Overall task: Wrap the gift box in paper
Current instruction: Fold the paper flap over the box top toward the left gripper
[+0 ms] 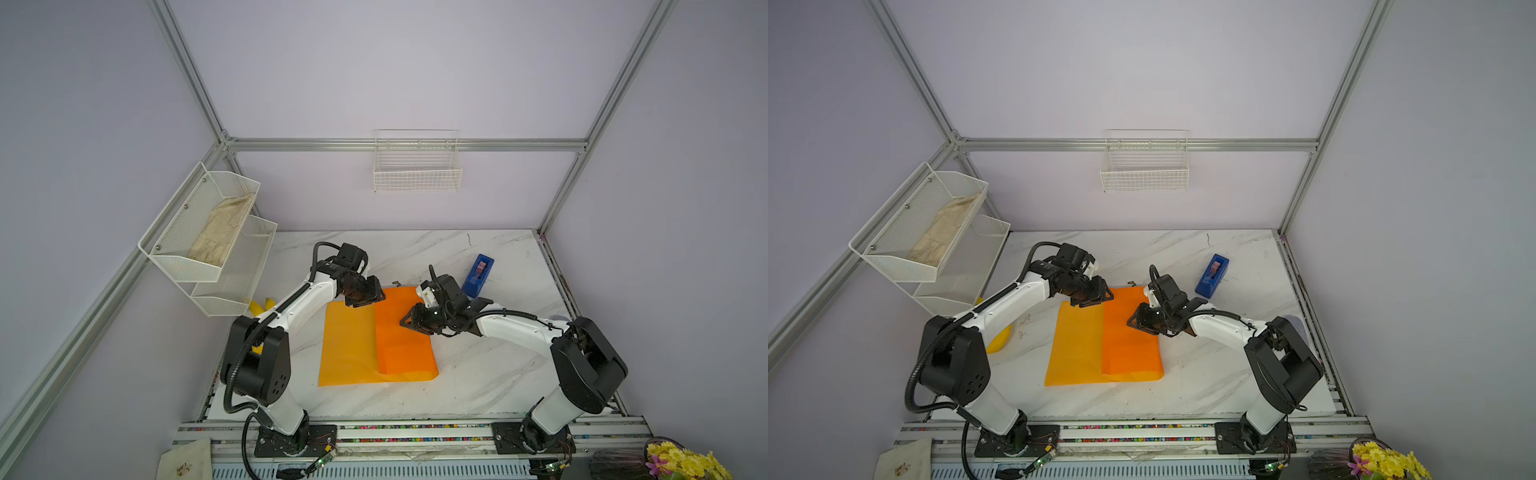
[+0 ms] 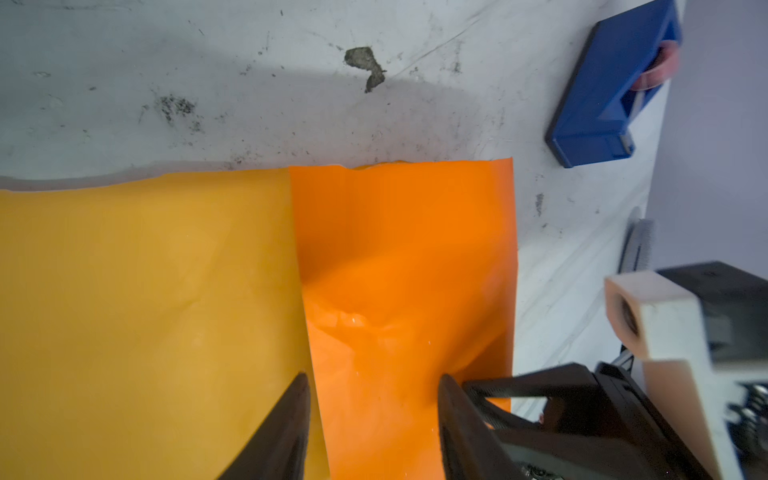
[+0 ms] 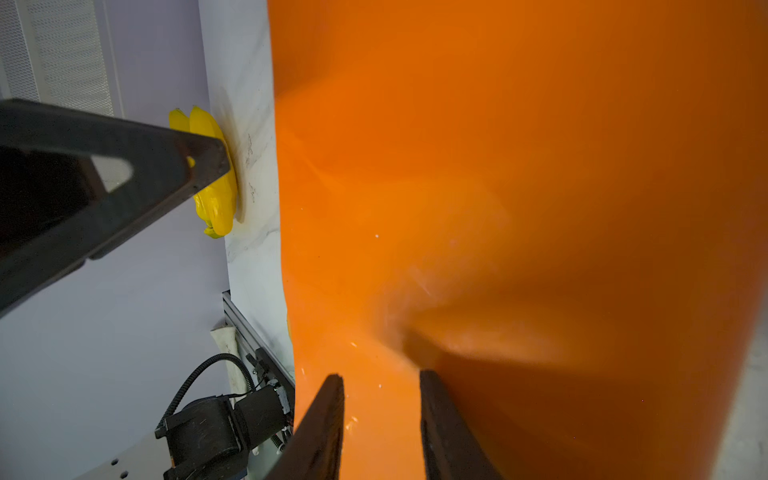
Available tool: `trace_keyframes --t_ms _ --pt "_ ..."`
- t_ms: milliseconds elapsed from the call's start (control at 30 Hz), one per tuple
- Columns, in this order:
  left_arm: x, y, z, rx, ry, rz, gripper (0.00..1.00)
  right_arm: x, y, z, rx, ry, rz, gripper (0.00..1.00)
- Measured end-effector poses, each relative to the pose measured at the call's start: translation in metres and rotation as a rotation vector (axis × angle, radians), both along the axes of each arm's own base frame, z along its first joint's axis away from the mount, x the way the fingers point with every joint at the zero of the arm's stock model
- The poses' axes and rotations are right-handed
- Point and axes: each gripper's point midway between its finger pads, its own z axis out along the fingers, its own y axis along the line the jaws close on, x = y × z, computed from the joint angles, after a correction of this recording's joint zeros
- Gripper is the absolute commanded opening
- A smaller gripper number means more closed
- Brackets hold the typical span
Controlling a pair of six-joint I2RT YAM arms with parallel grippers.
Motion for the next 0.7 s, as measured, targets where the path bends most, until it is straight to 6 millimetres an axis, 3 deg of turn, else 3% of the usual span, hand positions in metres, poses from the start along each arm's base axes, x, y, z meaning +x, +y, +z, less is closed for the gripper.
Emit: trace_keyframes --t_ms 100,267,367,567,700 --pt "-0.023 0.001 -0.001 -0.050 0.009 -0.012 0.55 0.000 0.000 0.000 0.005 0.001 0.001 0.35" --pt "-0.061 -0.002 -0.036 -0.133 0.109 -0.018 0.56 -0.001 0.001 0.000 0.010 0.003 0.004 0.35" --pt "-0.074 -0.007 -0.047 -0.200 0.145 -0.021 0.50 -0.001 0.001 0.000 0.011 0.004 0.004 0.35" --pt "-0.072 -0.017 -0.042 -0.281 0.112 -0.038 0.29 -0.001 0.001 0.000 0.012 0.003 0.003 0.35" --pt "-0.067 -0.020 -0.041 -0.290 0.086 -0.049 0.21 -0.001 0.001 0.000 0.012 0.004 0.003 0.35"
